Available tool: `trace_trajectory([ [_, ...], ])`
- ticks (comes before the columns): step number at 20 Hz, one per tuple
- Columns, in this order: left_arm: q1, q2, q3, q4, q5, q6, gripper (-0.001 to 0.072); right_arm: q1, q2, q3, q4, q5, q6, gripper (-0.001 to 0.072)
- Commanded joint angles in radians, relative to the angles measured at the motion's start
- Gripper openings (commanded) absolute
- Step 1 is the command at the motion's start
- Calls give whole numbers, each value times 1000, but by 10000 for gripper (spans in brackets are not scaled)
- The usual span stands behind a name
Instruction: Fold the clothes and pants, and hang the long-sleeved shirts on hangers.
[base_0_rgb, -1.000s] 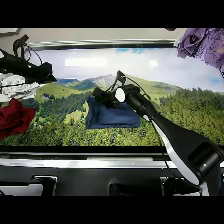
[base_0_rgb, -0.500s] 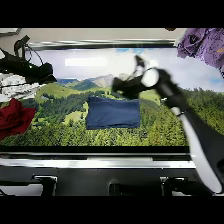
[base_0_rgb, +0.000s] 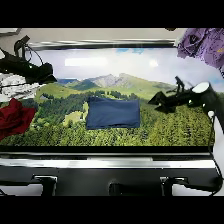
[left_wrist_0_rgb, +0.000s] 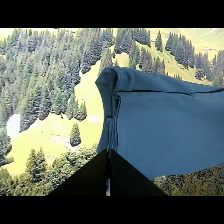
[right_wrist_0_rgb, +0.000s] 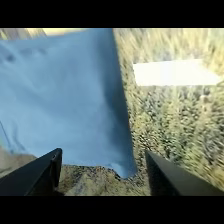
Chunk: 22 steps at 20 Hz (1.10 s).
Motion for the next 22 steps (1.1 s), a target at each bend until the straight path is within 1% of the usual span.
trace_trajectory([
  [1,1,-1,0,0,1,0,22,-11,-77,-126,196,-69,-198,589],
  [4,-2,-1,0,0,0,0,22,51,-158,-126,243,-141,-227,586],
  [5,-2,-1,0,0,1,0,22,73,-175,-126,252,-166,-227,575],
  [6,-2,-1,0,0,1,0,21,97,-187,-126,252,-195,-227,539],
  [7,-1,-1,0,0,1,0,22,117,-194,-126,252,-219,-226,520],
  [8,-1,-1,0,0,0,0,22,138,-198,-126,250,-241,-217,514],
  [9,-2,-1,0,0,1,0,21,156,-199,-125,248,-253,-210,463],
  [11,-2,-1,0,0,1,0,22,178,-198,-125,250,-252,-210,265],
  [12,-2,-1,0,0,2,0,22,180,-192,-124,256,-241,-210,130],
  [13,-2,-1,0,0,2,0,22,179,-184,-117,269,-222,-210,39],
  [15,-2,-1,0,-1,2,0,21,169,-153,-65,259,-190,-185,37],
  [19,-2,-1,0,0,2,0,22,135,-129,167,75,-126,16,38],
  [22,-2,-1,0,0,2,0,22,95,-129,352,-31,-100,132,37],
])
